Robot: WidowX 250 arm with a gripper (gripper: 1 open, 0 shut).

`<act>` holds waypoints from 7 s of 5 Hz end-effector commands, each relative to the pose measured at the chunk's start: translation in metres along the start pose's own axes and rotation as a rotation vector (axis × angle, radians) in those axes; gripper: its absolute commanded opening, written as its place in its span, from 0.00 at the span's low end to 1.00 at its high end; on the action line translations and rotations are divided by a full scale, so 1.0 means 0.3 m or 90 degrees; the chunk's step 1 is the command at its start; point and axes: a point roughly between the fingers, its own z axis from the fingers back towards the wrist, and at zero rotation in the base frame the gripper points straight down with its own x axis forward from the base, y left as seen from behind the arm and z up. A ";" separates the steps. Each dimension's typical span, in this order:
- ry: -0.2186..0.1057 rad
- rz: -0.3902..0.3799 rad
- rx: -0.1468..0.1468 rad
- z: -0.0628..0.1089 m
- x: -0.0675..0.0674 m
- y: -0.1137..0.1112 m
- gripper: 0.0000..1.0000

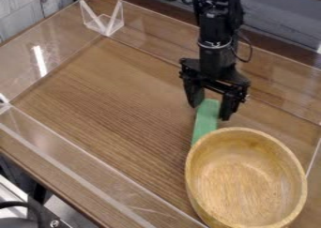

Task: Put the green block in the brown bowl

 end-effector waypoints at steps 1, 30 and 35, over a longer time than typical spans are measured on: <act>-0.017 0.003 -0.001 0.002 0.012 0.012 1.00; -0.184 0.114 -0.028 0.189 -0.320 -0.353 0.00; -0.157 0.149 -0.054 0.126 -0.301 -0.316 0.00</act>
